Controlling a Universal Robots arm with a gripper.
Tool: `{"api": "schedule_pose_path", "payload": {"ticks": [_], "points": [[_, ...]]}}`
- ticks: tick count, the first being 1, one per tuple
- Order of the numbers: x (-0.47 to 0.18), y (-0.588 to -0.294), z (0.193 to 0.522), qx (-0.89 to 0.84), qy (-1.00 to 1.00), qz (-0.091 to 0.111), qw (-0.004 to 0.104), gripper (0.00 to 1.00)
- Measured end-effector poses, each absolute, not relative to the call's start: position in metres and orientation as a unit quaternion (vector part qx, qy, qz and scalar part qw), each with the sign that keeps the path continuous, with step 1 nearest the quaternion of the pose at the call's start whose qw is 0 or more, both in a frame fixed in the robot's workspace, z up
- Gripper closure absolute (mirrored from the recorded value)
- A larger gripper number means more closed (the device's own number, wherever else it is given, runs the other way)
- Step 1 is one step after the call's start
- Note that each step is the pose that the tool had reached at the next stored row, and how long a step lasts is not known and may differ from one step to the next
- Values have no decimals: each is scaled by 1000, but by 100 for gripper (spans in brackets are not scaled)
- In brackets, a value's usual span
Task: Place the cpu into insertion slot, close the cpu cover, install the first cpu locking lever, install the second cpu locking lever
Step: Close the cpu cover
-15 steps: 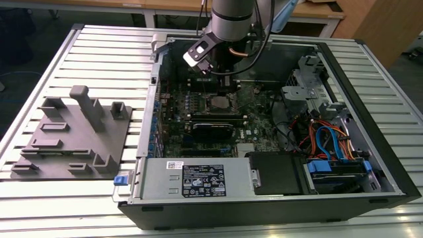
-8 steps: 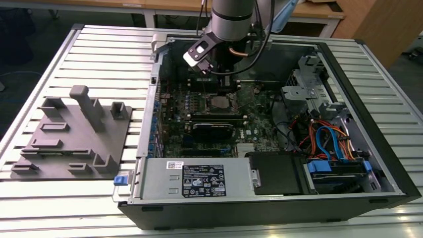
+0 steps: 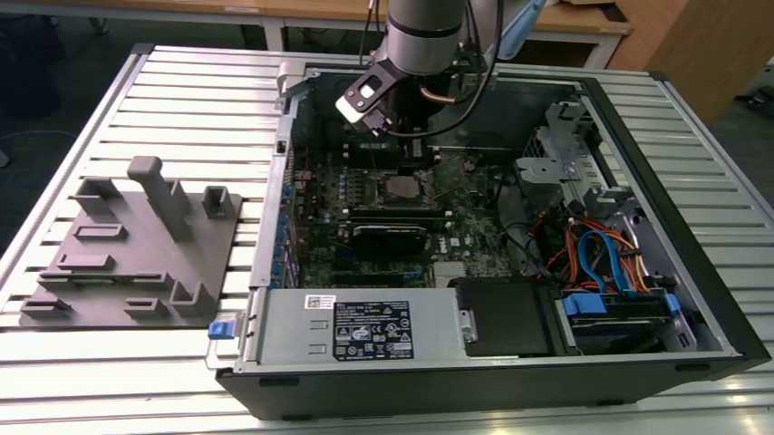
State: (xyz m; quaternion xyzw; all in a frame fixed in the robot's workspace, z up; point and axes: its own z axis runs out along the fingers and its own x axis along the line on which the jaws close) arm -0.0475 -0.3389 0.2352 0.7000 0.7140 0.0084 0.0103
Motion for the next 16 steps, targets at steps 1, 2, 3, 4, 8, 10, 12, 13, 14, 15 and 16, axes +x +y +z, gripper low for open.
{"api": "schedule_pose_path", "payload": {"ticks": [1, 2, 3, 4, 8, 10, 12, 13, 14, 15, 16], "points": [[-48, -339, 235, 700, 714, 8, 10, 90], [-48, -339, 235, 700, 714, 8, 10, 90], [-48, -339, 235, 700, 714, 8, 10, 90], [-48, -339, 236, 700, 714, 8, 10, 90], [-48, -339, 238, 700, 714, 8, 10, 90], [-47, -339, 238, 700, 714, 8, 10, 90], [-47, -339, 238, 700, 714, 8, 10, 90], [-47, -339, 238, 700, 714, 8, 10, 90], [-47, -339, 238, 700, 714, 8, 10, 90], [-47, -339, 238, 700, 714, 8, 10, 90], [-47, -339, 238, 700, 714, 8, 10, 90]]}}
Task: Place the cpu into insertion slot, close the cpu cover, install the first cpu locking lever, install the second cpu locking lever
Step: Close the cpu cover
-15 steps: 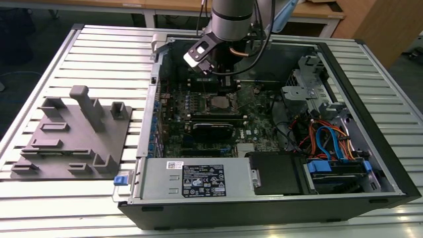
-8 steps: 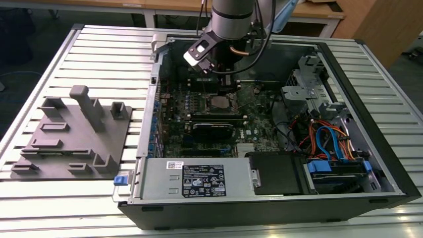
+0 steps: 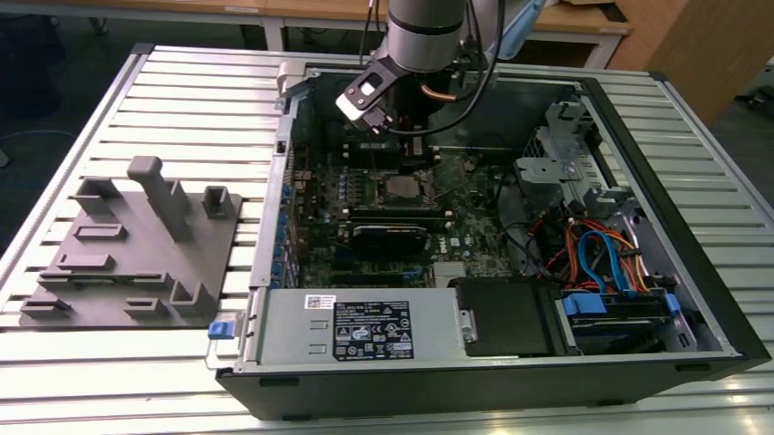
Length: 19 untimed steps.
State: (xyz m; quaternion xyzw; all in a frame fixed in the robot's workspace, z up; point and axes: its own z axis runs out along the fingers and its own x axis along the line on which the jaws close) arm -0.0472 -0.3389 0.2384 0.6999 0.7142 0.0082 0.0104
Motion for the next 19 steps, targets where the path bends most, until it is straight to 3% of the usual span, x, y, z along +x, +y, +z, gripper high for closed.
{"api": "schedule_pose_path", "payload": {"ticks": [5, 12, 19], "points": [[-47, -339, 238, 700, 714, 8, 10, 90], [-40, -339, 238, 700, 714, -4, -2, 90], [-40, -339, 241, 700, 714, -7, -5, 90]]}}
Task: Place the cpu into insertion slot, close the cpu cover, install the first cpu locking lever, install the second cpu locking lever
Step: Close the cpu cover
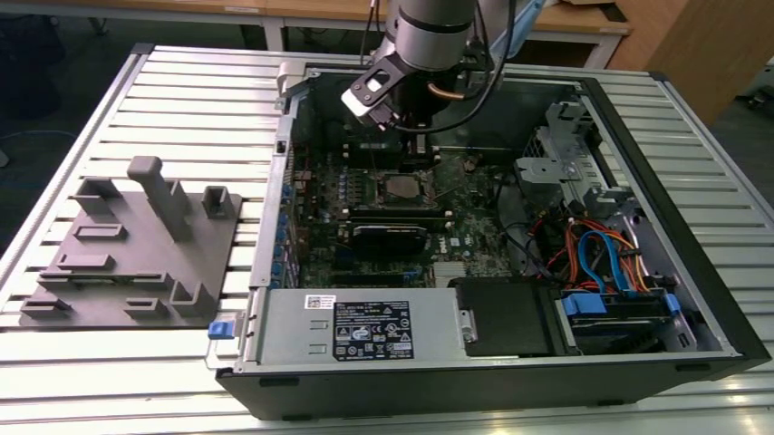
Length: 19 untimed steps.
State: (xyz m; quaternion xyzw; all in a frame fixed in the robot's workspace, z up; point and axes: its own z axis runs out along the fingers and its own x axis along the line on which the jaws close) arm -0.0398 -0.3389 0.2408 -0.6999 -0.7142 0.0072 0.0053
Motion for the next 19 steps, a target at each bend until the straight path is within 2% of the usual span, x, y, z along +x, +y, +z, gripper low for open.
{"api": "schedule_pose_path", "payload": {"ticks": [19], "points": [[-40, -339, 262, -687, -727, 8, 5, 90]]}}
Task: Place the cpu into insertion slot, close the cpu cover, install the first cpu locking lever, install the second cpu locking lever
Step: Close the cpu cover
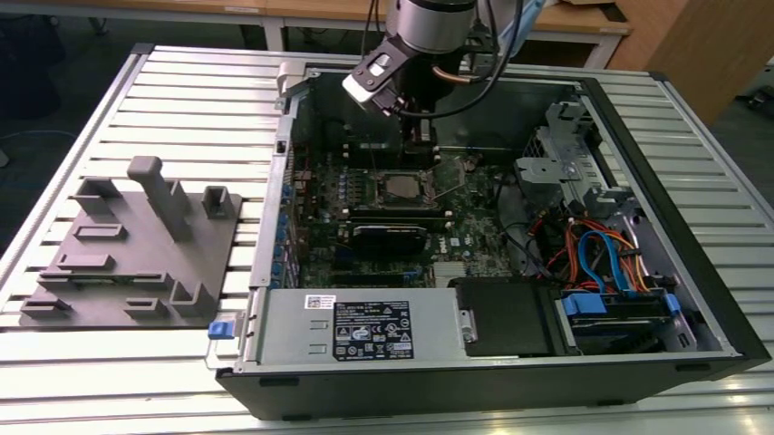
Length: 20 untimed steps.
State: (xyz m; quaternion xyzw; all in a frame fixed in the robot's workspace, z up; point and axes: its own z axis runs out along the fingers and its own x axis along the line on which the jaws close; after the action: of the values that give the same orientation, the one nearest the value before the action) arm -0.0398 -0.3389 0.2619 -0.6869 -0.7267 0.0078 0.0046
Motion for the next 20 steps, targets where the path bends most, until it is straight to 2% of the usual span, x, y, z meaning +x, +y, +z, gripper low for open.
{"api": "schedule_pose_path", "payload": {"ticks": [20], "points": [[-37, -339, 265, -687, -727, 8, 5, 90]]}}
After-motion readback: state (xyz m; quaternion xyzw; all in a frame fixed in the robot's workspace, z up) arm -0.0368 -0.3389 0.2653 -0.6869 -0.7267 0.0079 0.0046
